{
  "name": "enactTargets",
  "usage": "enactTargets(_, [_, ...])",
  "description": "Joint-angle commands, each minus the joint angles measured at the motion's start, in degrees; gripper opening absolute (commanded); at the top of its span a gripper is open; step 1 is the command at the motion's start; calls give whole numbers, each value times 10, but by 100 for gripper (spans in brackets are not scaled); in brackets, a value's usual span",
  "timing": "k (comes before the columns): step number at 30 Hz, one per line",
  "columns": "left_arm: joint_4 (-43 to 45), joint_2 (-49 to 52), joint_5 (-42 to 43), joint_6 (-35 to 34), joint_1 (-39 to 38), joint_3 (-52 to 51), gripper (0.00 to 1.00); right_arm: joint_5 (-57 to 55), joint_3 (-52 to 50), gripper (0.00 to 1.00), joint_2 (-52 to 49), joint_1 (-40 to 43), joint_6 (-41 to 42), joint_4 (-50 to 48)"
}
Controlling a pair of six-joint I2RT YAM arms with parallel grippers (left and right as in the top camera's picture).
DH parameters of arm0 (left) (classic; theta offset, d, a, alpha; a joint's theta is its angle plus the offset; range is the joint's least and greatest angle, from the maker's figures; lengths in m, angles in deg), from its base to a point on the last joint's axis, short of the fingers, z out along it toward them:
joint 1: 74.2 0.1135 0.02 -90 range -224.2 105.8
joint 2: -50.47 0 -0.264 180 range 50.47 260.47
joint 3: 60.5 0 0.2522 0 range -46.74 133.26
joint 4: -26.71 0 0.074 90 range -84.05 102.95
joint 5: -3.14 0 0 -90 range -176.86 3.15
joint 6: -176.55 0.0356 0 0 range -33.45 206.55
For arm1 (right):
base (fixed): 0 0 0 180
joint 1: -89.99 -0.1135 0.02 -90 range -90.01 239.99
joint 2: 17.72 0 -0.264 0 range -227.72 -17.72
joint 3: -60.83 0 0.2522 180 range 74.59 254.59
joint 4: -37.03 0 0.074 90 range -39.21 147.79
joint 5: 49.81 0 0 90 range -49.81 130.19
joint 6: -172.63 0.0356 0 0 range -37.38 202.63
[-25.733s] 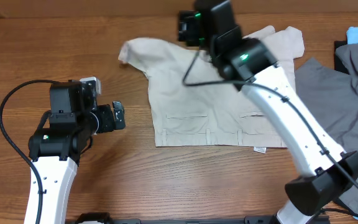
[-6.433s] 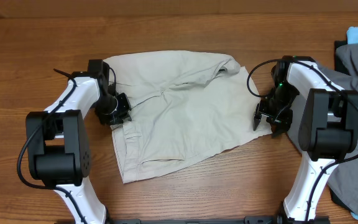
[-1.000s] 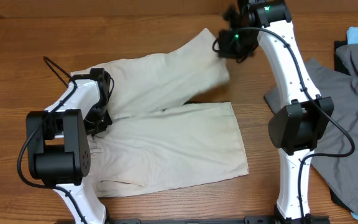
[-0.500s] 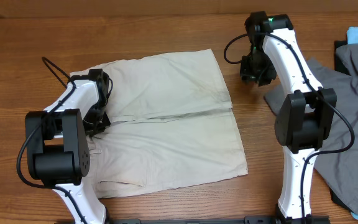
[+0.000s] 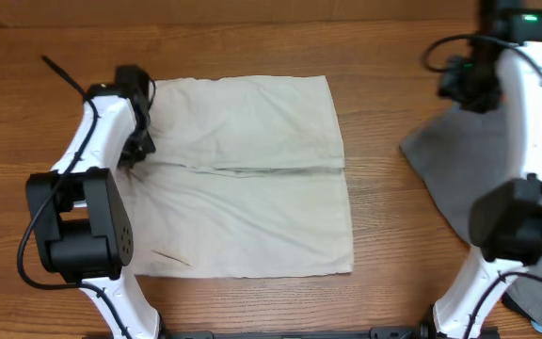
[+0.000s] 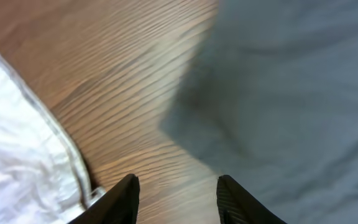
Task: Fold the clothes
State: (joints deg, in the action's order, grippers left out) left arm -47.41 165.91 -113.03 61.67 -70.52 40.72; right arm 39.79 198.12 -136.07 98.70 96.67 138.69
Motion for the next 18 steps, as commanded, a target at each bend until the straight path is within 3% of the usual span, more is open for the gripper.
enactTargets(1, [-13,7,-30,11,5,54,23,1,3,44,20,17,-11,14])
enactTargets(3, [-35,7,-30,11,5,64,33,1,3,45,20,20,-25,23])
enactTargets(4, [-50,7,-30,11,5,65,43,2,3,45,20,20,-26,25])
enactTargets(6, [-83,7,-30,1,5,66,75,11,3,49,20,20,-26,27])
enactTargets(8, [-123,7,-23,-27,5,68,84,17,3,54,20,20,-31,37])
enactTargets(13, [-202,-10,52,-68,5,84,88,27,3,57,32,20,-31,64])
enactTargets(18, [-169,-99,229,54,2,84,89,45,3,58,98,20,-33,67])
